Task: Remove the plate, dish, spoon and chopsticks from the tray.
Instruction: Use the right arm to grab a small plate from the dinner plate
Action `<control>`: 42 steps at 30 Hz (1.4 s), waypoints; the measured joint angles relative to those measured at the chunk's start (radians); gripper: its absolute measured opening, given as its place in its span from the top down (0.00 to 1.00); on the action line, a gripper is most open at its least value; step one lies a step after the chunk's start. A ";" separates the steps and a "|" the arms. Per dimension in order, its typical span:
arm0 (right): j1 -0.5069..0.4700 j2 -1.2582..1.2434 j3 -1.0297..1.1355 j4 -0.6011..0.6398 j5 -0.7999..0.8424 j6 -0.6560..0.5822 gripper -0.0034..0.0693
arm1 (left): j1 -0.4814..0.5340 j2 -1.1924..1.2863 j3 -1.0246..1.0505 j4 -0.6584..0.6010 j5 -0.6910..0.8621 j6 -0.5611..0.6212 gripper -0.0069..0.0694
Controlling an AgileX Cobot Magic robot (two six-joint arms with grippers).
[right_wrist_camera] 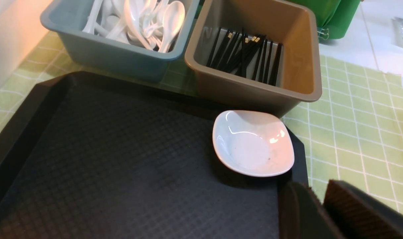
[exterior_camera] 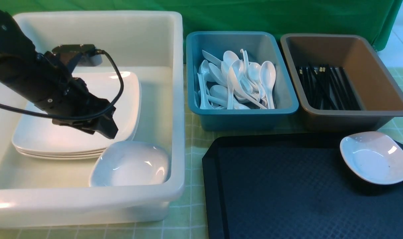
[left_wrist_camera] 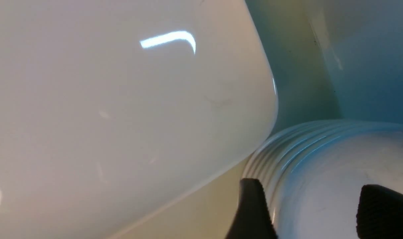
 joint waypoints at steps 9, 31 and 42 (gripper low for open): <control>0.000 0.000 0.000 0.000 0.000 0.000 0.80 | 0.000 -0.012 -0.075 0.001 0.070 -0.082 0.37; 0.000 0.000 0.000 0.000 -0.001 0.000 0.92 | -0.561 0.165 -0.380 -0.209 0.107 -0.448 0.92; 0.000 0.038 0.000 -0.132 0.156 0.108 0.94 | -0.721 0.443 -0.695 -0.194 0.122 -0.550 0.83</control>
